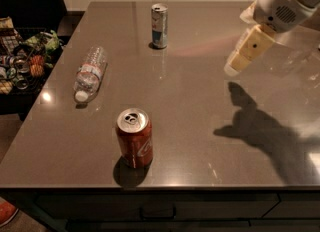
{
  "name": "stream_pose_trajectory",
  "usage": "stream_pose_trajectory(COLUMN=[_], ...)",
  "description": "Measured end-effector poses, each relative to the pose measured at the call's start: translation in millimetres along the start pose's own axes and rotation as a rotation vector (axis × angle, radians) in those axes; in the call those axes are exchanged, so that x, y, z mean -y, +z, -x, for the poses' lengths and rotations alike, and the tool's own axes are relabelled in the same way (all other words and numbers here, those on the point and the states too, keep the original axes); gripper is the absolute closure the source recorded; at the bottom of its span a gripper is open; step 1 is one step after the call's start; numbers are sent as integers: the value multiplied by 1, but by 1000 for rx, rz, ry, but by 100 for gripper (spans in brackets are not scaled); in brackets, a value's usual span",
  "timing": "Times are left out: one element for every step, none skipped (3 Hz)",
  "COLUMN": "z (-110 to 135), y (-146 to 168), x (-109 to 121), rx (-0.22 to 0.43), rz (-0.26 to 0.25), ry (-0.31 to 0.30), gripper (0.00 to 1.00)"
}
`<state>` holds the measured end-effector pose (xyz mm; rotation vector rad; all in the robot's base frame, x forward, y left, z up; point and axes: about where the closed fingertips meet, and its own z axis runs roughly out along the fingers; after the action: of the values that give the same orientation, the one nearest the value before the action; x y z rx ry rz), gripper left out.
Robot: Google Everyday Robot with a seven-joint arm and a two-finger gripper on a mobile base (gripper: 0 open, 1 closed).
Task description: Move redbull can near coke can
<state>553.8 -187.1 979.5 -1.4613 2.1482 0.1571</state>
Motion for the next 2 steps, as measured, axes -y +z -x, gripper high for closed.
stream_pose_trajectory(z=[25, 64], y=[19, 53], x=[30, 62], rx=[102, 200], rz=[-6, -46], ry=[64, 143], gripper=[0, 0])
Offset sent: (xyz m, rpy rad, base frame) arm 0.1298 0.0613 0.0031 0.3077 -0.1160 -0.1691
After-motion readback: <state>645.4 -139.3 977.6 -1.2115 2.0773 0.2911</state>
